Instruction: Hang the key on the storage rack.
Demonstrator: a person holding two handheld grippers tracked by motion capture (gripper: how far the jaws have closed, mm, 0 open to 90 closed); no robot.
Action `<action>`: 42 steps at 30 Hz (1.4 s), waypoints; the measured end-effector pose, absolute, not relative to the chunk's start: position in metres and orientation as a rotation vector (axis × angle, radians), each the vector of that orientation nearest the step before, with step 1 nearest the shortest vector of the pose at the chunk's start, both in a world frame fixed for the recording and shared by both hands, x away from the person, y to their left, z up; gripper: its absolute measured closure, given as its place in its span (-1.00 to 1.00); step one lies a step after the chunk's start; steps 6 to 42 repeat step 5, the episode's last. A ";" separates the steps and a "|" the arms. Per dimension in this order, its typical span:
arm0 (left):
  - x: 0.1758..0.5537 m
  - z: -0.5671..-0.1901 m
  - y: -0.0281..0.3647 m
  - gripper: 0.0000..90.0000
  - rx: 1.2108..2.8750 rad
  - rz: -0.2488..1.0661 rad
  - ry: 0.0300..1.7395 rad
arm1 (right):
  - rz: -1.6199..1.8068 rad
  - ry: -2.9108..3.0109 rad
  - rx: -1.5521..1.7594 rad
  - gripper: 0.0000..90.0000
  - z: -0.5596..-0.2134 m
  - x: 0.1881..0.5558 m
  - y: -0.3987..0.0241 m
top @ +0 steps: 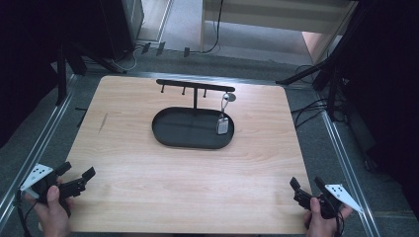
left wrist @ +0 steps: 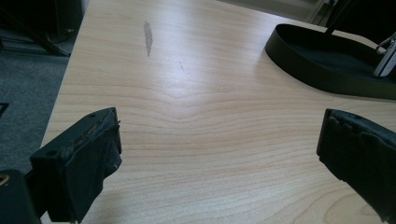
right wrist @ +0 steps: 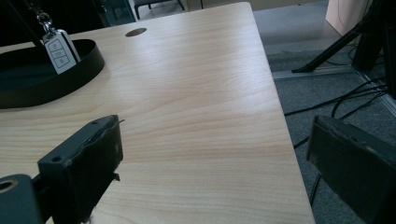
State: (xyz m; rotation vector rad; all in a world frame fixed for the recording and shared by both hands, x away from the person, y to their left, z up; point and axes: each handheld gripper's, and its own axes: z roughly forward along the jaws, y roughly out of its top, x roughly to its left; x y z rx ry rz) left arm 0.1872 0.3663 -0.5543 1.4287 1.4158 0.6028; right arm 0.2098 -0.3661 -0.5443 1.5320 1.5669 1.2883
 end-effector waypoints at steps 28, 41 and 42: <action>0.187 -0.554 0.366 -1.00 1.430 0.607 1.415 | 1.275 1.568 1.513 -0.90 -0.546 0.208 -0.363; 0.187 -0.554 0.366 -1.00 1.430 0.607 1.415 | 1.275 1.568 1.513 -0.90 -0.546 0.208 -0.363; 0.187 -0.554 0.366 -1.00 1.430 0.607 1.415 | 1.275 1.568 1.513 -0.90 -0.546 0.208 -0.363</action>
